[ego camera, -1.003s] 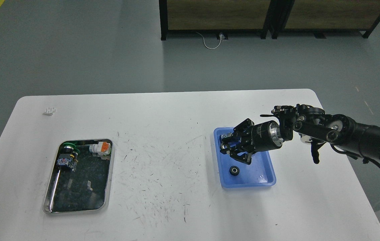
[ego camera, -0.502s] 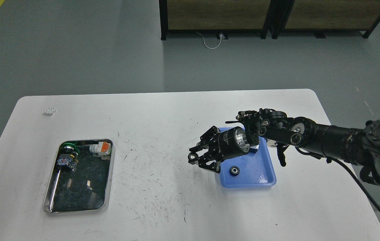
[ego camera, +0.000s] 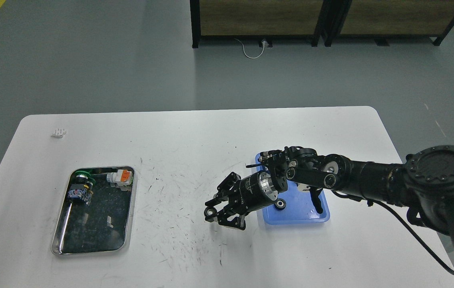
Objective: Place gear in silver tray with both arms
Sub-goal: 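Lift the gear and carry it toward the silver tray, then release the gear on the table and raise the right arm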
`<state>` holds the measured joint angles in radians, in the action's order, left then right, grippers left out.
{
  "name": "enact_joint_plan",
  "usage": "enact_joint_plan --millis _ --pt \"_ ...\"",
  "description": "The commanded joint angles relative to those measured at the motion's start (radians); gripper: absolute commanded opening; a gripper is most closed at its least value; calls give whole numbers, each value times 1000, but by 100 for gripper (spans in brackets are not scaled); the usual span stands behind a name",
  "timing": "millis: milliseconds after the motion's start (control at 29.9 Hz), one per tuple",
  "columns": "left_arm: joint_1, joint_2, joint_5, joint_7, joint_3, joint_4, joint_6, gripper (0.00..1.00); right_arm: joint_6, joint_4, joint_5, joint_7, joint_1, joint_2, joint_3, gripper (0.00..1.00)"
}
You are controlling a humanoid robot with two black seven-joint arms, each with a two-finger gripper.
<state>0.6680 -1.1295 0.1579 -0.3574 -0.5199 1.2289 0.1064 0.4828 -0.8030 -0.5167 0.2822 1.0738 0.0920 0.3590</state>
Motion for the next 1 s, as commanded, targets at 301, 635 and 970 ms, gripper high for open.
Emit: enact_joint_plan --millis 301,635,970 --pt "1 -1 0 -2 0 6 -4 99 0 42 -19 -2 -14 -64 51 26" --pt "-5 -6 0 -5 0 6 -4 99 -3 84 -19 -2 -12 -92 49 45" --pt "-11 -7 0 -8 0 6 -4 99 -4 96 -9 14 -11 -92 37 65"
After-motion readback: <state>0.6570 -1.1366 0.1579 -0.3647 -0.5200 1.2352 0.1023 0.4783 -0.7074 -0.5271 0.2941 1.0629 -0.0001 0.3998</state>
